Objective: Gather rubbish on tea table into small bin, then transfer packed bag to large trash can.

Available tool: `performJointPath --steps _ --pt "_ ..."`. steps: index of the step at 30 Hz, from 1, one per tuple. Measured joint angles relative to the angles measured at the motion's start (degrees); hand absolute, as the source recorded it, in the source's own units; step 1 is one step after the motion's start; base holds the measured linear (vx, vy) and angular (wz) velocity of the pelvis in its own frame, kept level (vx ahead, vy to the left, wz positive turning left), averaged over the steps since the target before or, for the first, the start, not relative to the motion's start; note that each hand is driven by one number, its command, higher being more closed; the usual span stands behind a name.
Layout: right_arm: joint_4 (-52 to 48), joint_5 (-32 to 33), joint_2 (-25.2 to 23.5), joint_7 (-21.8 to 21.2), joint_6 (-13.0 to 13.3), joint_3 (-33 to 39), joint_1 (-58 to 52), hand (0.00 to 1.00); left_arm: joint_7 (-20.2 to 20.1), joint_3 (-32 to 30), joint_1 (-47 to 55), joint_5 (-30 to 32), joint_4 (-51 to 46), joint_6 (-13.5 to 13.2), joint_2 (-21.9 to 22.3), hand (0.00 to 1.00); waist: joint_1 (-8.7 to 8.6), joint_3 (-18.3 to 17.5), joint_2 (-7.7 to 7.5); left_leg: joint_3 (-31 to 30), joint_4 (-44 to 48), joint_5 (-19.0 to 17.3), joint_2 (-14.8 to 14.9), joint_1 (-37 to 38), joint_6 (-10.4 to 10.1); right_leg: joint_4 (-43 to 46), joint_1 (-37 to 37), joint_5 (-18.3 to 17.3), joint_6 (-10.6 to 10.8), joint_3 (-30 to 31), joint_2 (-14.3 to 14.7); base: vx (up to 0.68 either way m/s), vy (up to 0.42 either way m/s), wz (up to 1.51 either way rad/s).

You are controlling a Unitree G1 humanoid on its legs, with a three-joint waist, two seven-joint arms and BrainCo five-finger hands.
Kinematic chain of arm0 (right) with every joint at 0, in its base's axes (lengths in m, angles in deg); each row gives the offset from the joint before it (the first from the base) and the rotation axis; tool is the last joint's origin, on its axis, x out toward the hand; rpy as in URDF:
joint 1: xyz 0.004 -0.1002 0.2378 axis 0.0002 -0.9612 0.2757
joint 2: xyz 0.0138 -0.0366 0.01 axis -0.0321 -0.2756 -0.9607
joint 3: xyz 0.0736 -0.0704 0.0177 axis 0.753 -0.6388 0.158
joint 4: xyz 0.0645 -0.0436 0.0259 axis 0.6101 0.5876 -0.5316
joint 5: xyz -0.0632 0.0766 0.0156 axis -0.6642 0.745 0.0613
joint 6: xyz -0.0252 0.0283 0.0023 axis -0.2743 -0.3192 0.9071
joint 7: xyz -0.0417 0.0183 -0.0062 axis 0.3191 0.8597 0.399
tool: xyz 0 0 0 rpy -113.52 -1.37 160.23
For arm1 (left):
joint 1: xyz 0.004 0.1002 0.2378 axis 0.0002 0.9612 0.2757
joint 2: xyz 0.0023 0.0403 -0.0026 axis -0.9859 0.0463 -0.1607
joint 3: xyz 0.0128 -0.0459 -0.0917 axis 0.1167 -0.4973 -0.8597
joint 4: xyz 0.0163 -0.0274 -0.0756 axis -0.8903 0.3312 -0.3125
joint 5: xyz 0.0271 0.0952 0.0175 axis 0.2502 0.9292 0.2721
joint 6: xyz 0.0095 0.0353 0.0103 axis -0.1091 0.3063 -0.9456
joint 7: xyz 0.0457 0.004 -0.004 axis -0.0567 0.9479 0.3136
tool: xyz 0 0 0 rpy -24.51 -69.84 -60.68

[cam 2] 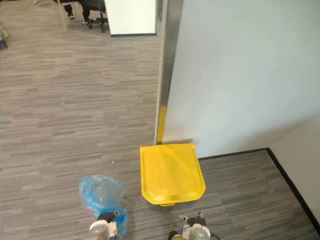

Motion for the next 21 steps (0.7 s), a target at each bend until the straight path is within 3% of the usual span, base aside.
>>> performJointPath --steps 13,16,18,20,21 --pt "0.1 -0.1 0.2 0.6 0.0 -0.1 0.1 0.00 0.0 -0.8 0.9 0.4 0.1 -0.2 0.3 1.00 0.04 -0.1 0.17 2.8 -2.0 0.3 -0.9 2.1 0.5 0.3 -1.0 1.6 -0.3 3.2 0.2 -0.04 0.020 -0.14" --pt "0.1 -0.1 0.7 0.9 -0.1 -1.2 0.8 0.00 0.0 -0.7 0.7 0.3 0.1 -0.3 0.5 1.00 0.05 0.8 0.54 2.9 -2.9 0.7 -0.7 2.7 1.3 8.0 -4.7 1.4 -0.5 3.1 -0.1 -0.09 -0.004 -0.05" --pt "-0.3 0.0 1.2 1.2 -0.1 -1.0 1.4 0.00 0.1 -0.8 0.1 0.3 0.2 -0.3 0.3 1.00 -0.11 2.3 0.60 2.7 -2.8 -0.6 -0.7 4.2 3.3 19.8 -9.3 1.0 -0.1 2.6 -1.1 -0.13 0.008 0.05" --pt "-1.3 0.0 1.3 1.5 0.1 -0.9 1.6 0.00 0.1 -0.9 -0.9 0.4 -0.1 -0.3 -0.2 1.00 -0.08 4.0 -0.68 1.2 -1.3 -3.8 -2.0 6.2 4.9 35.4 -16.4 0.8 -0.2 1.9 -4.0 -0.11 -0.022 0.10" --pt "-1.4 0.0 1.3 1.6 0.1 -0.8 1.9 0.00 0.3 -0.8 -0.9 0.4 0.2 -0.2 -0.6 1.00 -0.11 4.0 -0.92 0.9 -0.2 -4.6 -2.0 6.6 4.9 36.7 -17.2 -0.7 -0.5 1.8 -3.9 -0.06 -0.029 0.02"
